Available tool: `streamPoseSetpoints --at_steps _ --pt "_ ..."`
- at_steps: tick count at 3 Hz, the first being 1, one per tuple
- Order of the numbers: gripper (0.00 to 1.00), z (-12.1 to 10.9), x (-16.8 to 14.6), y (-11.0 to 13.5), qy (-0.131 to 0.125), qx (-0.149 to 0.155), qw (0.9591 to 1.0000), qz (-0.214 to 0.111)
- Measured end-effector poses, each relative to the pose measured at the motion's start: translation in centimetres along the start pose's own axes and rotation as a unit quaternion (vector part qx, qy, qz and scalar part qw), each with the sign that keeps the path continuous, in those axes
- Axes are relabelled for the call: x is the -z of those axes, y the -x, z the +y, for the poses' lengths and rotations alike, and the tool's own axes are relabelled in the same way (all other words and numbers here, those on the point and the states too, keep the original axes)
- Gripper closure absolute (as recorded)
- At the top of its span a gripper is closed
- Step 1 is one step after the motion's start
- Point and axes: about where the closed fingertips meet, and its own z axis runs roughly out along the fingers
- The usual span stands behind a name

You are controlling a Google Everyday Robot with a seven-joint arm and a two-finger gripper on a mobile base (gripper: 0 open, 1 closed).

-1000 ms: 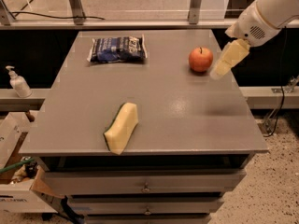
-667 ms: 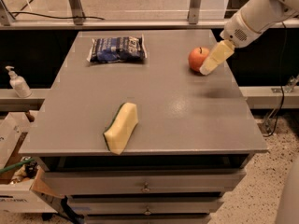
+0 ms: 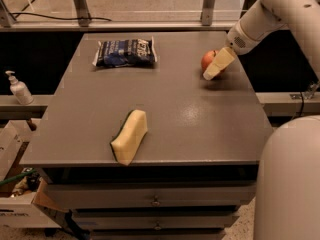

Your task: Move apple near sponge

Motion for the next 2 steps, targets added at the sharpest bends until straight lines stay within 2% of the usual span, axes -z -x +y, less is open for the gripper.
streamPoseSetpoints --at_steps 1,2 --pt "0.15 -0.79 -2.70 0.34 0.008 -0.011 0.9999 0.011" --pt "0.39 -1.01 -2.44 0.59 0.007 -0.013 0.9998 0.011"
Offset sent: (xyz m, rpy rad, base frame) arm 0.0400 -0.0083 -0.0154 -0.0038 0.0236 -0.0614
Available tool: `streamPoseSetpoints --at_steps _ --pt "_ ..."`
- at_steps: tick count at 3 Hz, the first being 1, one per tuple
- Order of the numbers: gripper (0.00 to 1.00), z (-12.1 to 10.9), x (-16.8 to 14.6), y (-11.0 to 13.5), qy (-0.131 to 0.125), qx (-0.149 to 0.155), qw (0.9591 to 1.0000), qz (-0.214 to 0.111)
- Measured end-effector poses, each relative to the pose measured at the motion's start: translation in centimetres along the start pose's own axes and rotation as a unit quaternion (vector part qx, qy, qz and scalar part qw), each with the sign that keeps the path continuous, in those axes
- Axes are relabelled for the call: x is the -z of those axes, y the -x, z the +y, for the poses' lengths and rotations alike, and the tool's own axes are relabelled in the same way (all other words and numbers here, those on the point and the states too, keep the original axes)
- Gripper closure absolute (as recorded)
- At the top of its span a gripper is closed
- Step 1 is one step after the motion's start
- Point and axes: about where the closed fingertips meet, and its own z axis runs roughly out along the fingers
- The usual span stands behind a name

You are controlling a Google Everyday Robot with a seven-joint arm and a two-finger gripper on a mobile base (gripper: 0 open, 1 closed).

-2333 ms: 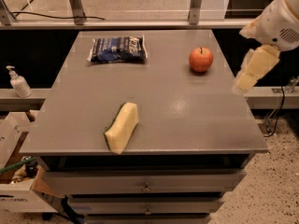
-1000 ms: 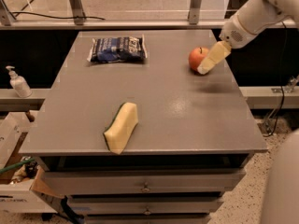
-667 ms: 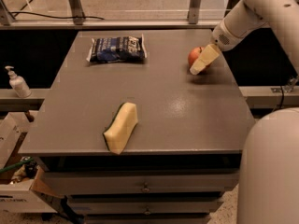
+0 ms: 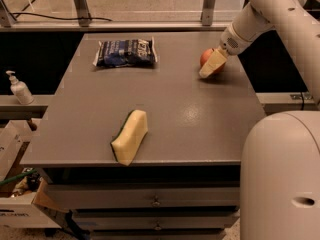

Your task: Move apple near sponge

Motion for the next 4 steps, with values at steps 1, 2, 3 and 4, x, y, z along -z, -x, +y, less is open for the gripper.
streamPoseSetpoints --at_steps 1,2,3,4 --pt "0.62 0.0 0.2 0.1 0.000 0.000 1.0000 0.000" --pt "0.85 0.0 0.2 0.1 0.000 0.000 1.0000 0.000" --pt "1.00 2.1 3.7 0.2 0.002 0.029 0.9994 -0.017" --pt "1.00 7.9 9.9 -0.8 0.012 0.102 0.9938 -0.042"
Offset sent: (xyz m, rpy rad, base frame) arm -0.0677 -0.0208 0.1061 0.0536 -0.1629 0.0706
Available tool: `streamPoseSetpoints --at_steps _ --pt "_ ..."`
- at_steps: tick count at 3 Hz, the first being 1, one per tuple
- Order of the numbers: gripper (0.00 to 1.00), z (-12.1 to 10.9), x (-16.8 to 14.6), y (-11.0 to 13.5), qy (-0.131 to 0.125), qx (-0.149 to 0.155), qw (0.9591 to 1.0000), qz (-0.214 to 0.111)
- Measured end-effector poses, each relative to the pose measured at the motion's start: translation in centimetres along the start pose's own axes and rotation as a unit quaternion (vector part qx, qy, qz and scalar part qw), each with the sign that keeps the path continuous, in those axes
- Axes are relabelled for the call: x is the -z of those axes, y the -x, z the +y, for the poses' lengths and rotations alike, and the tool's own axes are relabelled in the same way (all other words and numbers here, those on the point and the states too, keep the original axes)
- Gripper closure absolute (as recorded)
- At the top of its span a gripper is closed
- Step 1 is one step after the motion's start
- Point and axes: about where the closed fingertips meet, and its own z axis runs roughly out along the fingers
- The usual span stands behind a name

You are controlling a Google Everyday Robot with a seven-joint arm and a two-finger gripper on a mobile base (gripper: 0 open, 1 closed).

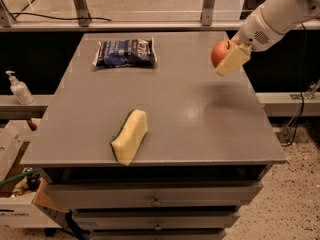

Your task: Move apple near sponge

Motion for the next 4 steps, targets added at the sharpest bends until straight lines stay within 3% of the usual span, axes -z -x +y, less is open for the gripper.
streamPoseSetpoints --at_steps 1,2,3,4 --pt "1.00 6.8 3.4 0.3 0.021 0.071 0.9972 -0.007" --pt "1.00 13.0 3.4 0.6 0.057 0.129 0.9900 -0.009" --pt "1.00 18.2 1.3 2.1 0.096 0.181 0.9788 -0.011" --pt "1.00 21.1 -0.9 4.1 0.118 0.218 0.9687 -0.011"
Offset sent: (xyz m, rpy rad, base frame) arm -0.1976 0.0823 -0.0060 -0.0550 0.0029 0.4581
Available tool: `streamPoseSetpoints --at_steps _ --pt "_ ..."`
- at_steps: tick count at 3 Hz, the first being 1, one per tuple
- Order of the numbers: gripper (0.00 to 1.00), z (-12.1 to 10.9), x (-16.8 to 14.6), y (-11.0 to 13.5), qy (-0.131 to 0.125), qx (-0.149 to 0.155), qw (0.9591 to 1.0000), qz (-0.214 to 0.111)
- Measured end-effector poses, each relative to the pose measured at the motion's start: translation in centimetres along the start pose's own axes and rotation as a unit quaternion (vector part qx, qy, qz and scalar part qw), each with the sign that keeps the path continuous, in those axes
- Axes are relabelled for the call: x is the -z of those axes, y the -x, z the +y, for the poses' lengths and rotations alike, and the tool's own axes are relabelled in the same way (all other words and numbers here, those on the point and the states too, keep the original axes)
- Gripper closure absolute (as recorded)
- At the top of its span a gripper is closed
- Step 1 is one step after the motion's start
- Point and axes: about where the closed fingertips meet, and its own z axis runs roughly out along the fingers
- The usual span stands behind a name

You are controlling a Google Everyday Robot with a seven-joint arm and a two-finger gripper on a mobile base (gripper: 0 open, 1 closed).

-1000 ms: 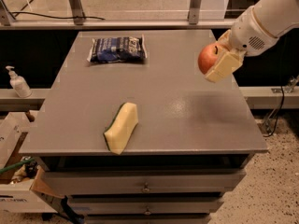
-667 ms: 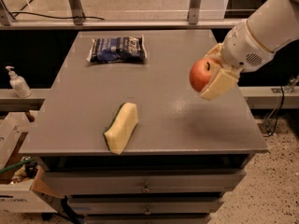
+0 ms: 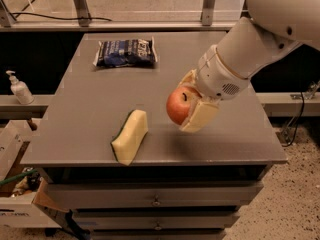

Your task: Move apple near sponge

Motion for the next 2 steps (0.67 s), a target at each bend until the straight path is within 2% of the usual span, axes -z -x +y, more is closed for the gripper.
streamPoseSetpoints --at_steps 2 --pt "1.00 -1.7 -4.0 0.3 0.010 0.021 0.9993 0.031"
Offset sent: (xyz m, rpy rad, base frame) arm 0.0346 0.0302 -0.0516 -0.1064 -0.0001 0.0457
